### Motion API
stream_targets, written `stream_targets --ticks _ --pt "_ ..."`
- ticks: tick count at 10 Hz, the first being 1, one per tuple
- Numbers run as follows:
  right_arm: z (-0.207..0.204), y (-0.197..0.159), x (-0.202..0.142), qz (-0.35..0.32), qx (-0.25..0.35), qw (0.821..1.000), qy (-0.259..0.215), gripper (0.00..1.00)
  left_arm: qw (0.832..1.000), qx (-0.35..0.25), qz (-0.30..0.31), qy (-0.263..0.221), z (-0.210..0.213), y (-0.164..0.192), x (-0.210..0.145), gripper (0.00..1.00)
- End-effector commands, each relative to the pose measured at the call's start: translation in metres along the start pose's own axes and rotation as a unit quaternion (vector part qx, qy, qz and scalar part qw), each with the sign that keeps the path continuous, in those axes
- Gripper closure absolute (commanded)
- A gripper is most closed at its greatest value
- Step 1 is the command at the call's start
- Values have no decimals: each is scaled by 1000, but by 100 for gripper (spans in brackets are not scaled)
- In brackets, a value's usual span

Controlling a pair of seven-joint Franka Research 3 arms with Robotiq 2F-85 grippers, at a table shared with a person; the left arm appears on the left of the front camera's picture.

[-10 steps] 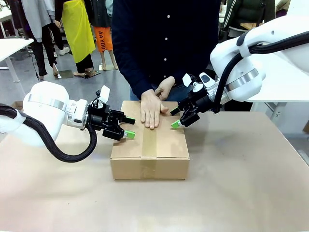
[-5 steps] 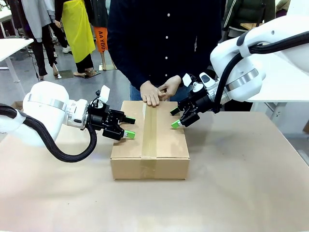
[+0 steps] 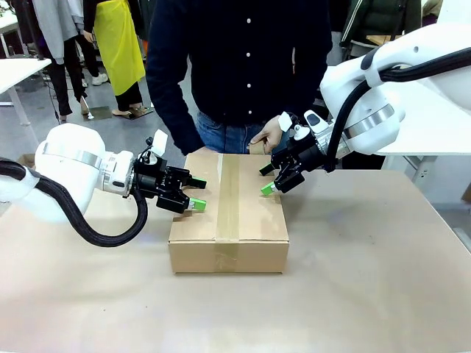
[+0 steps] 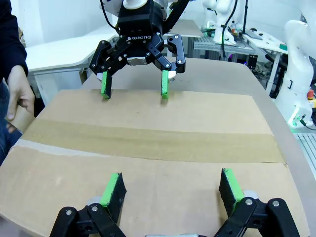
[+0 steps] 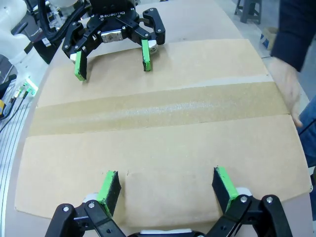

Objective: Pack the gift set into the box.
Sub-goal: Press and hold the closed box until the human finishes sealing it.

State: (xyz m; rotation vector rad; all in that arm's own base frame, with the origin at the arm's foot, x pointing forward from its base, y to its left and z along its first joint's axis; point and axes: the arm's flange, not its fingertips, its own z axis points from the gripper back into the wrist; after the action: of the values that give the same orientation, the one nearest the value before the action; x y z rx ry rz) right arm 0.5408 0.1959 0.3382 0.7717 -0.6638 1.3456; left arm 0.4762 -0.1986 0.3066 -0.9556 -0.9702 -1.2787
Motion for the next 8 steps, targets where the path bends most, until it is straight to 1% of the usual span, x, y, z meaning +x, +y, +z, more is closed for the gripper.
stream_targets --ticks 1,3,4,6,7,8 --pt "1 0 -2 -5 1 1000 5 0 1000 2 -6 3 -1 -2 -3 0" --pt "0 0 0 0 0 1000 0 0 1000 0 0 0 0 0 0 0" --pt "29 17 11 4 -31 999 -17 0 1000 10 -19 1 29 -16 21 0" --pt "86 66 25 42 -74 994 -73 0 997 42 -55 -16 97 -61 67 0" --pt "120 95 24 59 -97 988 -108 0 996 44 -66 -47 139 -86 79 0" --pt "152 120 13 68 -116 979 -151 0 992 67 -76 -73 176 -103 78 0"
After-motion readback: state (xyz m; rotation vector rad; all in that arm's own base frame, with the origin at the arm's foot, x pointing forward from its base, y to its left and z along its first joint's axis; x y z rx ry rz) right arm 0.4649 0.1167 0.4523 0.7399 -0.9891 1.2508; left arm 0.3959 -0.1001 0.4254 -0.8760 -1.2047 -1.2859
